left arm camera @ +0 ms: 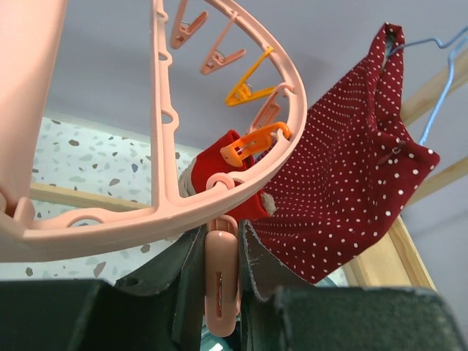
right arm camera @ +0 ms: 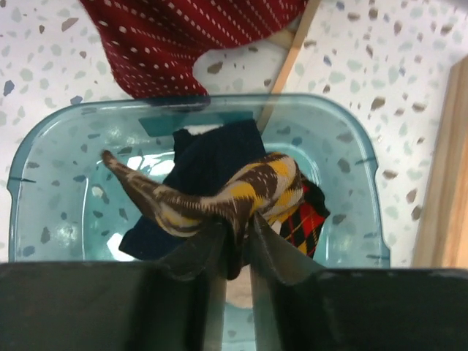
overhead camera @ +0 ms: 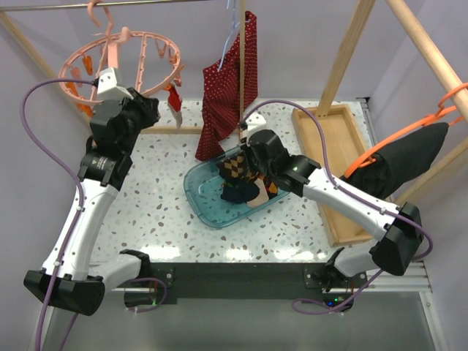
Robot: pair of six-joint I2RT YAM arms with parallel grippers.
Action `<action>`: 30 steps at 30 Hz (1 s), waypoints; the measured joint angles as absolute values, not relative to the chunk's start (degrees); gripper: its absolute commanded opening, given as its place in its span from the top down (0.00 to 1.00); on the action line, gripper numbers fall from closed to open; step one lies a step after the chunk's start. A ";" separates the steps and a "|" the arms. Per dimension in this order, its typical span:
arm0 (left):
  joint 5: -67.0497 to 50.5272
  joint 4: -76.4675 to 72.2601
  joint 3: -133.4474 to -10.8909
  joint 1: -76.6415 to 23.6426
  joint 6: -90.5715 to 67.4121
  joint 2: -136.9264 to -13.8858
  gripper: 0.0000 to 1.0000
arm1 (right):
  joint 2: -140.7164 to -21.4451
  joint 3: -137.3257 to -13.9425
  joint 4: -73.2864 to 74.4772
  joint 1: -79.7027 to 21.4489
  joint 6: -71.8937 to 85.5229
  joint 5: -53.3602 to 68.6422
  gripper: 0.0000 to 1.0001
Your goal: Remove the socks clipped to the hanger
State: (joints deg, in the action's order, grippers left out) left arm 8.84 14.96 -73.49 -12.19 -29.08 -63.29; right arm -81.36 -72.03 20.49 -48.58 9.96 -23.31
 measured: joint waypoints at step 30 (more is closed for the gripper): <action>1.85 20.12 -77.41 -12.14 -24.40 -62.57 1.00 | -104.14 -94.52 6.24 -52.64 6.02 -2.87 0.02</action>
State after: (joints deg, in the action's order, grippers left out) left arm 1.85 20.12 -77.41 -12.14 -24.40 -62.57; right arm -104.14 -94.52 6.24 -52.64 6.02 -2.87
